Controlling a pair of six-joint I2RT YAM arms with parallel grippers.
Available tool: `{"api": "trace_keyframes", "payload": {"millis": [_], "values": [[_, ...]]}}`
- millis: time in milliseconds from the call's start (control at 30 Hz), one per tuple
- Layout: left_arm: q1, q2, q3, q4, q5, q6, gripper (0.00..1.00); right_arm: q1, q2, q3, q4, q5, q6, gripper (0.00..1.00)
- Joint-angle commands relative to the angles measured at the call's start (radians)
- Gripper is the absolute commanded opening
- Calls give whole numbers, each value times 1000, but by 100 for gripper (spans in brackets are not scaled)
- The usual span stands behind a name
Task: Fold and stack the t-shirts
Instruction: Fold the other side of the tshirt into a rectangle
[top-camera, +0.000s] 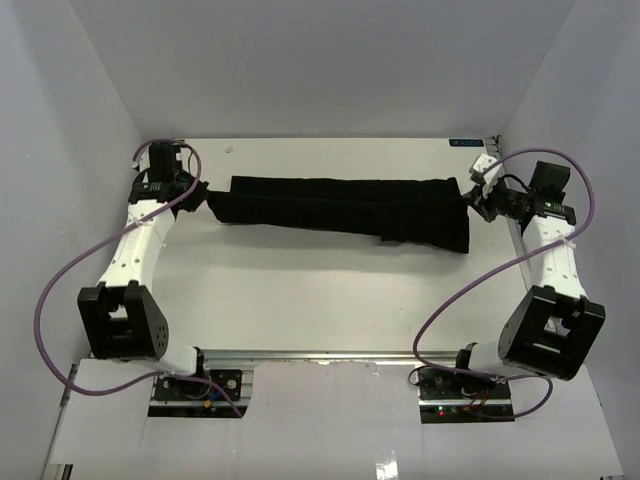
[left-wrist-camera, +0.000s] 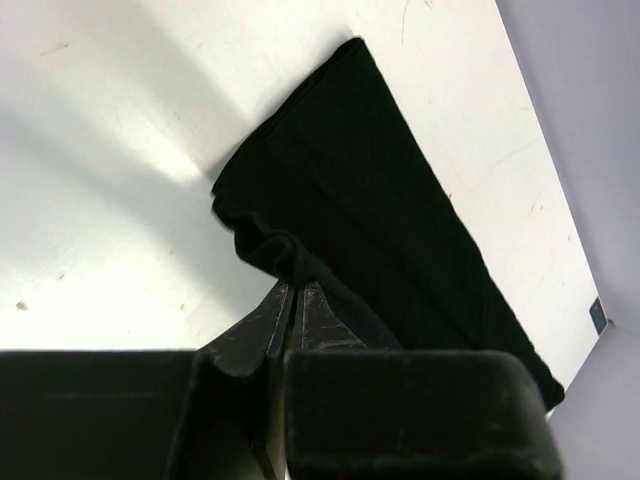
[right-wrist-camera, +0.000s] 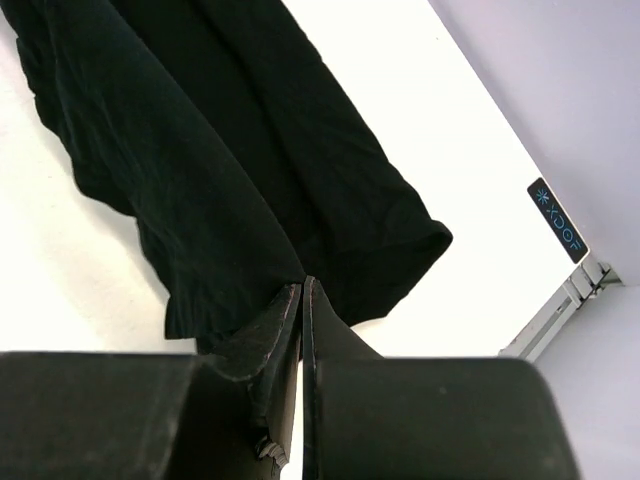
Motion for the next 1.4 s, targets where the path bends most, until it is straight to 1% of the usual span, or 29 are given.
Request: {"api": "trace_keyframes", "payload": {"millis": [0,100,233,300,467,633,733,767,800,967,1033,1167,1233,1300,1333,1367], "values": [[2,73,103,45,-35,-22,8,-10,52,74,133,23,127,6],[3,166,167,50,-29,-18,8,-10,107,111,179,29,162,6],[2,268,270,49,-15,1,8,-10,179,166,177,29,181,6],[2,304,292,49,-9,2,8,-10,210,177,185,34,181,6],[3,309,292,50,15,-5,8,-7,268,196,197,26,184,6],[2,260,258,35,0,12,8,-2,311,212,222,42,184,6],[2,199,228,16,-5,10,8,-2,331,222,219,46,178,6],[3,153,212,16,-5,9,8,-2,330,219,217,46,167,6],[2,130,177,10,-5,15,8,-2,328,212,216,45,149,6],[2,-31,57,-16,2,28,8,-7,287,151,208,22,107,6],[2,-68,4,-28,3,38,8,-10,253,130,214,14,104,6],[2,-125,-73,-27,11,47,8,-33,181,84,213,-50,106,6],[2,-145,-98,-27,17,50,8,-53,146,55,161,-93,74,6],[2,-157,-128,-25,18,59,8,-64,92,22,102,-148,-7,6],[3,-169,-137,-24,19,62,8,-73,56,13,26,-167,-43,6],[2,-177,-160,-22,19,68,8,-77,39,-1,-19,-197,-117,6]]}}
